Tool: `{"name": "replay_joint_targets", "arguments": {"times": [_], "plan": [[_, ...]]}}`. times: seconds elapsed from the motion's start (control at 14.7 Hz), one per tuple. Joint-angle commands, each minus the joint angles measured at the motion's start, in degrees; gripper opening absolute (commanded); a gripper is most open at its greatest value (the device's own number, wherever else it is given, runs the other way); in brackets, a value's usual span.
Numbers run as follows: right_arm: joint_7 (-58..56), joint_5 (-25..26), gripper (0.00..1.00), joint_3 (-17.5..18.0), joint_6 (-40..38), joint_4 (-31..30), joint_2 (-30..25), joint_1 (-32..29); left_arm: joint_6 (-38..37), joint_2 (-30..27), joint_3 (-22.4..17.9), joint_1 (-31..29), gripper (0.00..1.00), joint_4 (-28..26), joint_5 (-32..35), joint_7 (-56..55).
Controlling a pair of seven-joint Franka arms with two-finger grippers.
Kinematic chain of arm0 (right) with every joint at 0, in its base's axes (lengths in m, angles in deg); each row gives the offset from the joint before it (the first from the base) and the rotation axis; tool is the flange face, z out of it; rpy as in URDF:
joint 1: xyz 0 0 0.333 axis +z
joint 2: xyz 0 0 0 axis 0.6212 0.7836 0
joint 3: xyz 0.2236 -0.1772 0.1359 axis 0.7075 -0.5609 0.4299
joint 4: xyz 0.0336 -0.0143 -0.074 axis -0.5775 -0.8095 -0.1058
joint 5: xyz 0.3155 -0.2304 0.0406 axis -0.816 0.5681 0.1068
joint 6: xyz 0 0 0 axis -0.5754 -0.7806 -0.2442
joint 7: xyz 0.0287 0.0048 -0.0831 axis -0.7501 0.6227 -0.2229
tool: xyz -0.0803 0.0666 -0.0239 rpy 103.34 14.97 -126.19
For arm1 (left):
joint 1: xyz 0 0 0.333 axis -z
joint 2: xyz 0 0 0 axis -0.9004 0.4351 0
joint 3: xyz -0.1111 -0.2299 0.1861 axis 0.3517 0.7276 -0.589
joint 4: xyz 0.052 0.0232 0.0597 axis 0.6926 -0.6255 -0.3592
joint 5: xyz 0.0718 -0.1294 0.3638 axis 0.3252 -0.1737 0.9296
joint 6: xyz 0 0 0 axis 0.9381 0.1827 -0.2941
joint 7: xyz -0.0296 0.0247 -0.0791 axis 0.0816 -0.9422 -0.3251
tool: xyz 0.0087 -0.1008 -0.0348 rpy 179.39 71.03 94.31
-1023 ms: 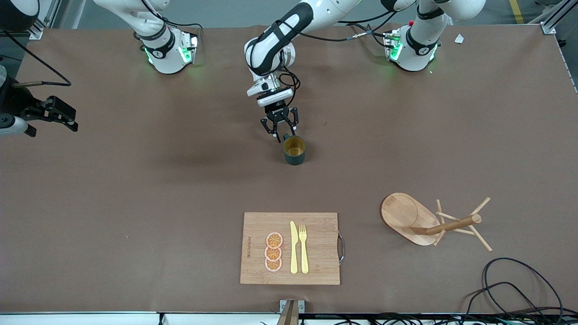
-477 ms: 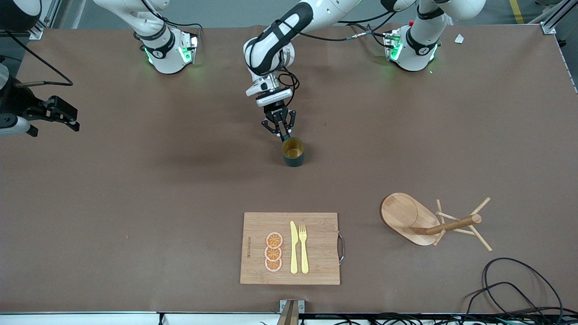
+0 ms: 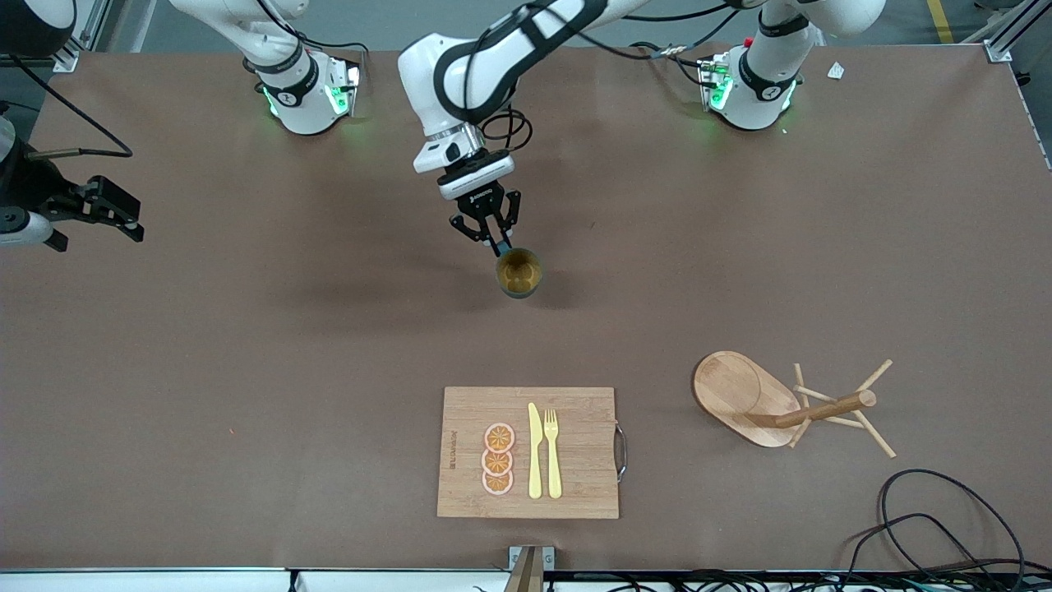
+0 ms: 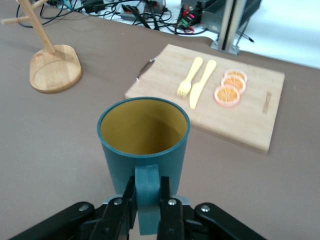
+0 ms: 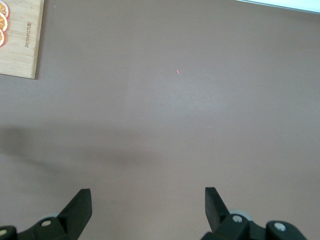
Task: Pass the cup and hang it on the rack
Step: 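Lift the mug with the left gripper and carry it to the rack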
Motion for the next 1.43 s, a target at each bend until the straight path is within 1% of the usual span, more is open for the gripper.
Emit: {"name": "replay_joint_targets", "arguments": {"times": [0.0, 0.07, 0.27, 0.41, 0.68, 0.89, 0.95, 1.09, 1.23, 1.3, 1.36], "plan": [[0.47, -2.91, 1.00, -0.17, 0.64, -1.72, -1.42, -0.53, 1.11, -7.06, 0.81, -7.58, 0.00, -0.38, -9.95, 7.84], [0.38, -5.19, 1.00, -0.26, 0.64, -1.72, -1.25, -1.23, 1.98, -9.34, 0.90, -10.65, 0.00, -0.12, -14.95, 10.92], [0.03, -5.48, 1.00, -0.35, 0.12, -1.72, -1.16, -2.12, 6.46, -14.88, 0.90, -21.19, 0.01, 0.24, -29.54, 17.08], [-0.50, -5.22, 1.00, -0.35, 0.11, -1.72, -1.25, -2.82, 9.71, -17.00, 0.98, -27.61, 0.01, 0.24, -38.69, 20.25], [-3.57, -5.13, 1.00, -0.35, 0.64, -1.46, -1.16, -5.80, 13.14, -17.89, 0.99, -37.37, 0.01, 0.33, -51.53, 23.15], [-2.78, -5.22, 1.00, -0.26, 0.29, -1.63, -1.25, -5.55, 14.74, -17.63, 0.99, -44.23, 0.02, 0.41, -62.78, 25.71], [-1.74, -5.39, 1.00, -0.17, 0.03, -1.63, -1.25, -5.54, 14.74, -17.28, 0.81, -46.60, 0.02, 0.41, -66.38, 26.06], [5.27, -5.39, 1.00, 0.09, -1.64, -1.63, -1.25, -5.11, 14.65, -16.66, 0.72, -51.09, 0.02, 0.24, -75.59, 28.60], [5.39, -5.22, 1.00, 0.26, -1.82, -1.37, -1.25, -4.49, 14.65, -15.78, 0.55, -55.48, 0.01, 0.24, -85.27, 29.40], [5.57, -5.22, 1.00, 0.27, -1.82, -1.46, -1.33, -3.71, 14.65, -15.00, 0.46, -56.89, 0.01, 0.15, -88.19, 29.14], [6.18, -5.22, 1.00, 0.27, -1.82, -1.55, -1.42, -2.83, 14.65, -14.47, 0.46, -57.78, 0.00, -0.28, -88.82, 29.49]]}}
